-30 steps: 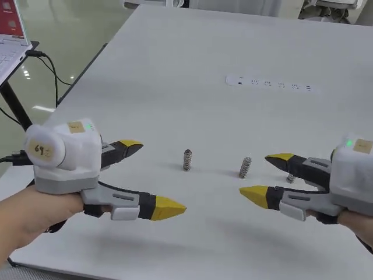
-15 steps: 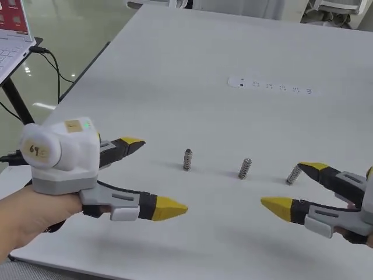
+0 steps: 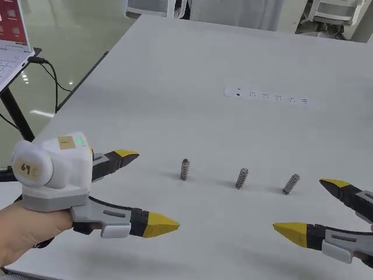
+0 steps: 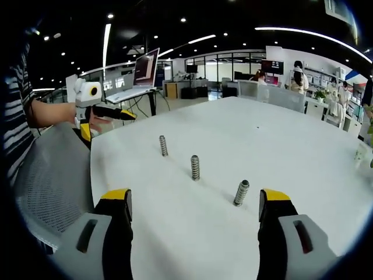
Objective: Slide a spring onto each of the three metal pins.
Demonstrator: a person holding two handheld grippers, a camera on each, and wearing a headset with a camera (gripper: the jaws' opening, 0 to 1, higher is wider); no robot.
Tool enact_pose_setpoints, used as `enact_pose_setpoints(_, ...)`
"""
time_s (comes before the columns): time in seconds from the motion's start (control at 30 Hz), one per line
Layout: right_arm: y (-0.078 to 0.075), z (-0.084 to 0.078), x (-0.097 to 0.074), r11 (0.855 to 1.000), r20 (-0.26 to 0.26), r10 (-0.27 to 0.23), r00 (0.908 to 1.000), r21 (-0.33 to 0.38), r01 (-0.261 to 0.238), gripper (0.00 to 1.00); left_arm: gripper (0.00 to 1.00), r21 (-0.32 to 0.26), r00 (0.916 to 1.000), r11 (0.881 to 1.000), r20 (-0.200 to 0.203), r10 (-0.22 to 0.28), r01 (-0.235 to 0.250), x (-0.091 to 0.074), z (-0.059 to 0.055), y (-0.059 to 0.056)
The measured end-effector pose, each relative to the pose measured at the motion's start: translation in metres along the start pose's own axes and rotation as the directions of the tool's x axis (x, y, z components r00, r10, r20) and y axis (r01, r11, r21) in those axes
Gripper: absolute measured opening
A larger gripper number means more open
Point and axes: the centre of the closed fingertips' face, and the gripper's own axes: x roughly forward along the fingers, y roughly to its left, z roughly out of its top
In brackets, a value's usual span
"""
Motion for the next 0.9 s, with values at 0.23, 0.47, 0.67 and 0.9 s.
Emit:
enact_pose_setpoints(0.23,-0.006,-0.003,-0.004,0.999,0.001,-0.026,0.9997,0.019,0.026,0.92,0.98,-0.013,0.9992,0.999,-0.021,0.033,-0.034,-0.001,-0.007,0.006)
enact_pose_setpoints(0.47,-0.008,-0.004,-0.004,0.999,0.003,-0.043,0.9991,0.030,0.043,0.93,0.98,-0.019,0.9994,0.999,-0.001,0.035,-0.035,0.000,-0.002,0.004)
enact_pose_setpoints(0.67,-0.010,0.006,-0.007,0.998,0.022,-0.052,0.9984,0.023,0.052,0.92,0.98,-0.017,0.9996,1.000,-0.014,0.025,-0.025,0.003,-0.004,0.004)
enact_pose_setpoints(0.9,-0.016,0.007,-0.014,0.996,0.046,-0.085,0.9953,0.046,0.083,0.91,0.98,-0.014,0.9995,1.000,-0.027,0.015,-0.016,0.006,-0.006,0.004)
